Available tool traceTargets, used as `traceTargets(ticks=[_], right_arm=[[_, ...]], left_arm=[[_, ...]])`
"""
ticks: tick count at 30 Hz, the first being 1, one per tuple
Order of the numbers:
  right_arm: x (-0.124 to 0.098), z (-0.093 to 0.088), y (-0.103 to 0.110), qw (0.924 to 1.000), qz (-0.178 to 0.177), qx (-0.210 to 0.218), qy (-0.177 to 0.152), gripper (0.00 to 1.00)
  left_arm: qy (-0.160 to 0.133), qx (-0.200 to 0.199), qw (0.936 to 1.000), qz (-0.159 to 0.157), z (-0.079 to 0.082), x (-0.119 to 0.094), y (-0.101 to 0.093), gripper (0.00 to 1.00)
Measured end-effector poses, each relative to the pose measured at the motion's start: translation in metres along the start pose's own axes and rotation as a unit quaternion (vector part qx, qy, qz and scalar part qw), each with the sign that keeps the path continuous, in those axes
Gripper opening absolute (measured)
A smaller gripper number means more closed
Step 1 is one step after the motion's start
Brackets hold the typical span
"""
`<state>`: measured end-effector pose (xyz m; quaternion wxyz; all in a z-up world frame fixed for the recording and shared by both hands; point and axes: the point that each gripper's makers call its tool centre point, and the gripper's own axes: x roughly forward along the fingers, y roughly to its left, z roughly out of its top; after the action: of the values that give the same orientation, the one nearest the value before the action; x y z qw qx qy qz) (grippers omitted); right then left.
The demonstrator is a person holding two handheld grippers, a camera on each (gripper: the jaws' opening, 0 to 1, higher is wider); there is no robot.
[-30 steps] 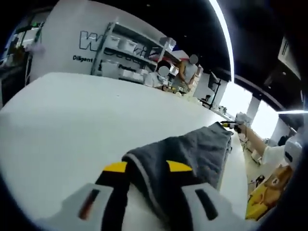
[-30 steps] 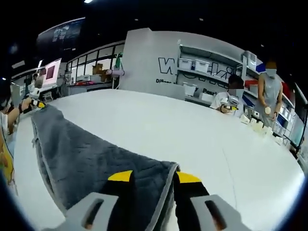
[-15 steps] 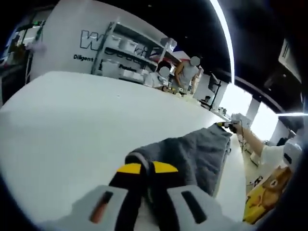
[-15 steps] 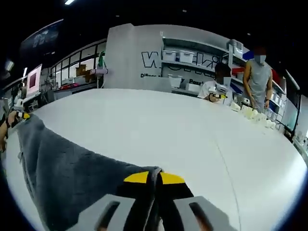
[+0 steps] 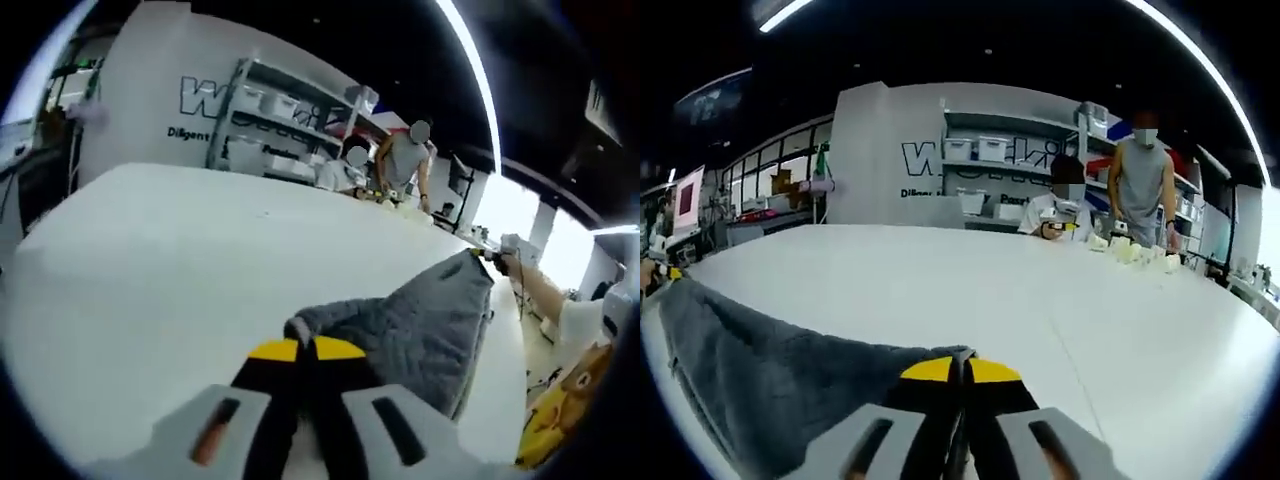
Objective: Fold the towel on the table until its edges align and the towel forms a compact rectangular stack.
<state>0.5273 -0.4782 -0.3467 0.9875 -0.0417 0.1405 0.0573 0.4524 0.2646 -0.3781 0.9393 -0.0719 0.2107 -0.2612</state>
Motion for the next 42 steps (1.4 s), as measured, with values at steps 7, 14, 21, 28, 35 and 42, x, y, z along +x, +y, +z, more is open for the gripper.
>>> traceTargets(ticks=[7, 14, 21, 28, 35, 42], right_arm=[[0.010, -0.002, 0.005, 0.9999, -0.004, -0.012, -0.002, 0.04], [0.028, -0.006, -0.001, 0.9996, -0.019, -0.021, 0.000, 0.04], [0.043, -0.013, -0.001, 0.9989, -0.031, -0.031, 0.015, 0.04], [0.040, -0.016, 0.002, 0.9988, -0.033, -0.030, 0.016, 0.06], [0.021, 0.000, 0.002, 0.9976, -0.050, -0.046, -0.010, 0.18], [-0.007, 0.015, 0.016, 0.9976, -0.028, -0.053, -0.035, 0.24]], left_arm=[[0.004, 0.022, 0.9994, 0.026, -0.001, 0.008, 0.008, 0.04], [-0.004, 0.044, 0.9983, 0.039, 0.008, 0.011, 0.006, 0.04], [0.012, 0.086, 0.9935, 0.073, 0.015, 0.025, 0.012, 0.04], [0.017, 0.072, 0.9947, 0.071, 0.007, 0.025, 0.012, 0.10], [-0.010, 0.031, 0.9974, 0.064, 0.014, 0.010, 0.008, 0.21], [-0.022, 0.026, 0.9980, 0.054, 0.013, -0.005, -0.004, 0.28]])
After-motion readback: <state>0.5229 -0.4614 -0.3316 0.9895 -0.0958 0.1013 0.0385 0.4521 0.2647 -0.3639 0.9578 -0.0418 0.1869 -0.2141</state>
